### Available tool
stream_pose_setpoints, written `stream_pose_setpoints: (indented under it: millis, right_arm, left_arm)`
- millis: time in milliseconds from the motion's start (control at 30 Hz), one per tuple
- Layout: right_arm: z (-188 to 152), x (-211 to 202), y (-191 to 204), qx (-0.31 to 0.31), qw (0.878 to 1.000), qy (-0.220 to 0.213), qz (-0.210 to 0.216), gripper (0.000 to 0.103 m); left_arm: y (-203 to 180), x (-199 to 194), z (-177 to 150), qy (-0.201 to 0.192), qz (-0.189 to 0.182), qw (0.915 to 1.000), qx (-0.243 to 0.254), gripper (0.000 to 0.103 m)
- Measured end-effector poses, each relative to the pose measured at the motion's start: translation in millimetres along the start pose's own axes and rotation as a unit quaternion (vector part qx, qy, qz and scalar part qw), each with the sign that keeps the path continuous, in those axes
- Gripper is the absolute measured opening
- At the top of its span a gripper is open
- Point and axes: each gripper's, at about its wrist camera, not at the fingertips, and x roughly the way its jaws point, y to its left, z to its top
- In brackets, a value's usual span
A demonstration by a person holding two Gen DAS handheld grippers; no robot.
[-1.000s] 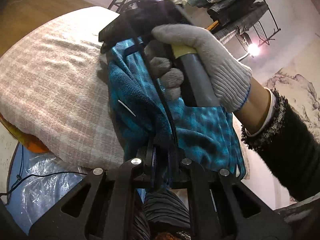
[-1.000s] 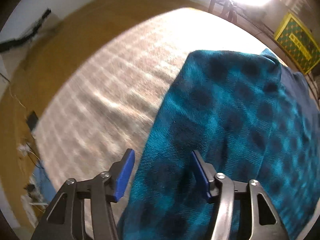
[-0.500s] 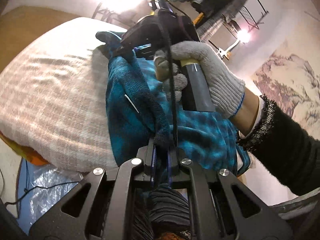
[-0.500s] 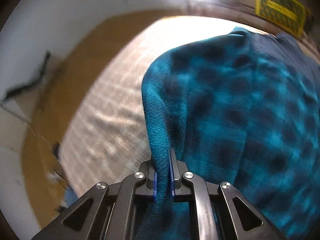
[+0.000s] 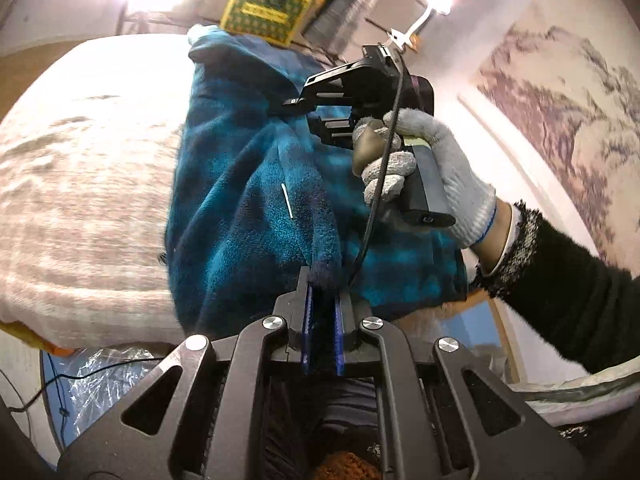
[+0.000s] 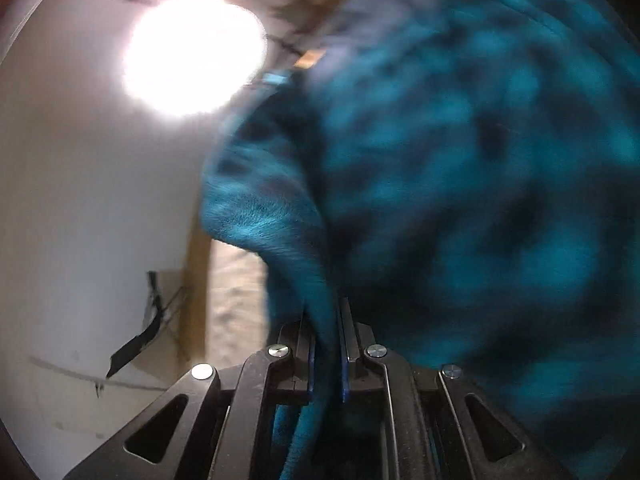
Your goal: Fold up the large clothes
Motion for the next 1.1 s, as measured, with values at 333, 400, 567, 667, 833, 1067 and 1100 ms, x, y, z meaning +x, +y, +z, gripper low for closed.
stream_pose_setpoints:
  millis: [333,400,567,667,833,1067,1100]
  right_arm:
    - [24.4,-24.4,32.3,-0.145,0.984,-0.026,-0.099,0.062]
    - [35.0,-20.9,39.7,-0.164,0.978,-0.031,-0.122,0.061]
    - [55.2,-14.4,58.8,-0.226,0.952,-0.065,-0.193,0.062]
    - [58.1,-6.7,86.6,-0.288,0.93,-0.085,-0.211,0.081]
    - [74.1,52.5,117.8,-0.368,0.882,-0.064,-0.289,0.033]
    - [140.8,23.2,67.0,-0.149,0.985,-0.073,-0.051,0.007]
    - [151.5,15.9,47.3,-0.104,0.991,-0.083,-0.017,0.006]
  left_arm:
    - [-7.2,23.7,-2.0,0.033,0.002,0.9993,0.015,0.006]
    - [-9.7,27.2,0.6,0.035,0.005,0.9992,0.016,0.006]
    - [-13.7,28.2,0.4,0.035,0.014,0.999,0.022,0.006]
    - [-12.9,32.2,-0.1,0.039,0.016,0.9989,0.021,0.006]
    - [-18.8,38.1,-0.8,0.048,0.029,0.9975,0.042,0.006]
    - [-27.7,37.4,-0.4,0.046,0.042,0.9953,0.074,0.006]
    - [-28.4,41.4,-1.5,0.05,0.041,0.995,0.077,0.006]
